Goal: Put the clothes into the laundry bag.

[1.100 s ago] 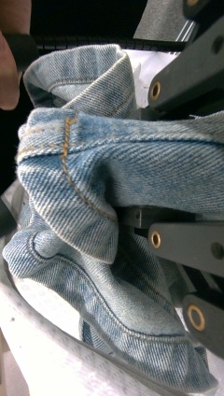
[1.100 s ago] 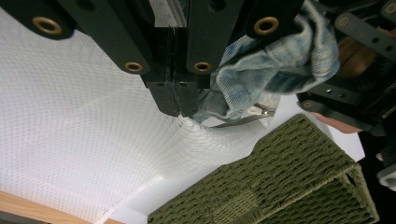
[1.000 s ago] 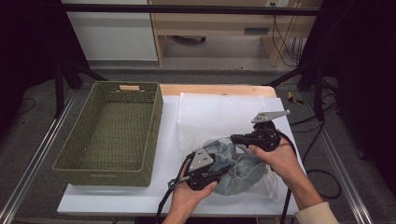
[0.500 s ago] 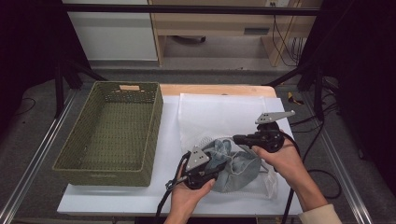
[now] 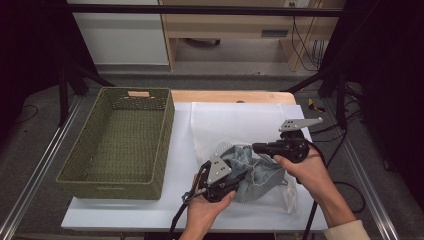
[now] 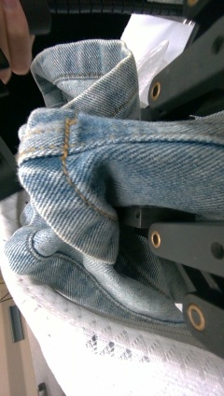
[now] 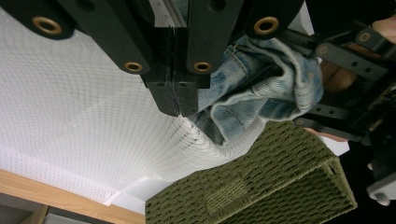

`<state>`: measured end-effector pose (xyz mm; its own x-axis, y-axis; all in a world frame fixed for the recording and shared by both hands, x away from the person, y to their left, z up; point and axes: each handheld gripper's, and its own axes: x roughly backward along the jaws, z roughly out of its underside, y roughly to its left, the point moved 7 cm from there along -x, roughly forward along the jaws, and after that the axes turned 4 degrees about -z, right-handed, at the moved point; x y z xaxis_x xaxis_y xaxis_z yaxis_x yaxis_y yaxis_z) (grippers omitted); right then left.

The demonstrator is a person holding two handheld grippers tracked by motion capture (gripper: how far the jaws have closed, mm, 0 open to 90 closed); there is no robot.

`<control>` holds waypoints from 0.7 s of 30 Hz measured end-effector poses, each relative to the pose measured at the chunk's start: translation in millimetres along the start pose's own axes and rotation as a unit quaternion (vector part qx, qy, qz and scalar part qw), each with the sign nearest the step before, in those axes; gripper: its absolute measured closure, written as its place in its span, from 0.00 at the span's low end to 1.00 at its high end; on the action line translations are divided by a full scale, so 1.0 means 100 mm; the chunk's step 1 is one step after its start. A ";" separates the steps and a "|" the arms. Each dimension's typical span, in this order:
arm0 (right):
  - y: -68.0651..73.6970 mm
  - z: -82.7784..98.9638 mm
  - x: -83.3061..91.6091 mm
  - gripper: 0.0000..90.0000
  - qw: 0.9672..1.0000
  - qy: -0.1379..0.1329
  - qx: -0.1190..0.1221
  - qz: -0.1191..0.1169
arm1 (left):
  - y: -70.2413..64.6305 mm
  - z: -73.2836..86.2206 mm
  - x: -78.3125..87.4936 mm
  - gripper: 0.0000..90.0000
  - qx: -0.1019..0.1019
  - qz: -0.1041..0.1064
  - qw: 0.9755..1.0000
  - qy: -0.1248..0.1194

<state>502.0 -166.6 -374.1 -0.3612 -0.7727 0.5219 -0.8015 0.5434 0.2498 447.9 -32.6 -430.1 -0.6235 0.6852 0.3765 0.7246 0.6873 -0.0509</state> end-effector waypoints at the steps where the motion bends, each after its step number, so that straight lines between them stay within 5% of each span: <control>1: 0.00 0.00 0.00 1.00 1.000 0.000 0.001 0.000 | 0.01 0.01 0.00 0.73 0.001 -0.004 1.000 -0.002; 9: 0.05 -0.04 0.02 1.00 1.000 -0.003 0.006 -0.004 | 0.04 0.04 -0.02 0.73 -0.001 -0.014 1.000 -0.002; 16: 0.13 -0.08 0.05 1.00 1.000 -0.008 0.012 -0.009 | 0.14 0.11 -0.01 0.73 0.020 -0.021 1.000 0.006; 21: 0.19 -0.11 0.04 1.00 1.000 -0.009 0.020 -0.016 | 0.22 0.16 -0.01 0.73 0.041 -0.056 0.997 0.014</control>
<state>490.1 -155.6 -358.5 -0.3436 -0.7957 0.4988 -0.8307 0.5052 0.2338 460.3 -14.5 -446.3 -0.6900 0.5967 0.4096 0.6236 0.7774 -0.0821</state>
